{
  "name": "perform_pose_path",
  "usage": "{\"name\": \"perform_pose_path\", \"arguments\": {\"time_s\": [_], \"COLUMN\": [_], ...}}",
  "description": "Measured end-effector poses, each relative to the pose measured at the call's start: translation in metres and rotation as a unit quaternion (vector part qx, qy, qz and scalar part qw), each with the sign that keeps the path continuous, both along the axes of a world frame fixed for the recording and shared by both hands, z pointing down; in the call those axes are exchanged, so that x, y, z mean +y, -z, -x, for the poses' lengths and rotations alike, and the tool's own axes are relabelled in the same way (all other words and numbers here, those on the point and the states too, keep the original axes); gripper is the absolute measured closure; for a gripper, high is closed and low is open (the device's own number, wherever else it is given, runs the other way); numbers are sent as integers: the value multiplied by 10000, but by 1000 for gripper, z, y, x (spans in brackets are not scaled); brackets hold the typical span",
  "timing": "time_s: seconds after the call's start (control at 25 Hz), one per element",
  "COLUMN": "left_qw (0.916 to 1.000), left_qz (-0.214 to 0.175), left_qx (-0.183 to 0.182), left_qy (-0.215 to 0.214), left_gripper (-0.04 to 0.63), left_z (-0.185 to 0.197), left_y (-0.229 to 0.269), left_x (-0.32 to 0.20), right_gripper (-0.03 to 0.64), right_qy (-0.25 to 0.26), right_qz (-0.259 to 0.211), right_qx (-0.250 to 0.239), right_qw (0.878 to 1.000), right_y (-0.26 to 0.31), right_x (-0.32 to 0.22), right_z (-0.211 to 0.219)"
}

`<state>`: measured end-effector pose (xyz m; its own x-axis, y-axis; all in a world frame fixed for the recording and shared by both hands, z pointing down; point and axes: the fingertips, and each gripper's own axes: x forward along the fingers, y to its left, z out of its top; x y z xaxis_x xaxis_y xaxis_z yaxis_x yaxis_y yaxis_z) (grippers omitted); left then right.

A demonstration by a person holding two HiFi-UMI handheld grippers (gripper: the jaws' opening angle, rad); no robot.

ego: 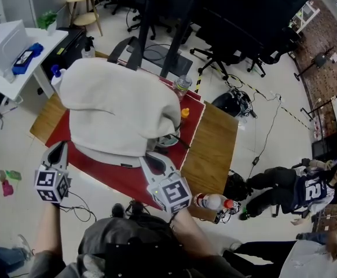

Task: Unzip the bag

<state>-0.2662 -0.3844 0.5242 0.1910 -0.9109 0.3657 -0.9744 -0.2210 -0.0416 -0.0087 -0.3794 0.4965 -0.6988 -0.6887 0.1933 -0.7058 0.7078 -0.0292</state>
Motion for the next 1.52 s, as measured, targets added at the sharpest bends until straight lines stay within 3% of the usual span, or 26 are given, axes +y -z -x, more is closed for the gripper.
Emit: {"name": "perform_pose_path", "arguments": {"time_s": [0.16,0.4,0.44,0.48,0.56,0.72,0.96,1.16,1.28,1.52], "left_qw": [9996,9993,9995,9996,9999,9999,9988,9945,9918,9818], "left_qz": [-87,-169,-183,-168,-104,-67,-232,-596,-828,-1355], "left_qx": [-233,24,38,71,114,141,432,694,706,621], "left_qy": [94,318,273,201,64,27,-47,-516,-675,-1182], "left_gripper": [543,523,493,423,373,325,324,325,356,404], "left_z": [-10,-26,-30,-34,-42,-46,-55,-90,-107,-138], "left_y": [-2,-4,-3,-4,-4,-3,22,60,83,122], "left_x": [7,12,12,12,14,19,39,55,58,63], "right_gripper": [583,563,535,494,407,392,385,399,460,469], "right_qy": [-98,-358,-317,-257,-151,-194,-432,-530,-570,-540], "right_qz": [8,179,236,295,383,392,142,-434,-697,-874], "right_qx": [-65,-387,-407,-395,-331,-291,-198,-77,-203,-203], "right_qw": [9999,9984,9984,9985,9986,9986,9988,9976,9957,9945], "right_y": [0,2,0,-2,-7,-9,7,37,61,87], "right_x": [3,7,8,10,15,21,26,31,37,44], "right_z": [-4,-1,0,2,4,-1,-29,-42,-41,-34]}}
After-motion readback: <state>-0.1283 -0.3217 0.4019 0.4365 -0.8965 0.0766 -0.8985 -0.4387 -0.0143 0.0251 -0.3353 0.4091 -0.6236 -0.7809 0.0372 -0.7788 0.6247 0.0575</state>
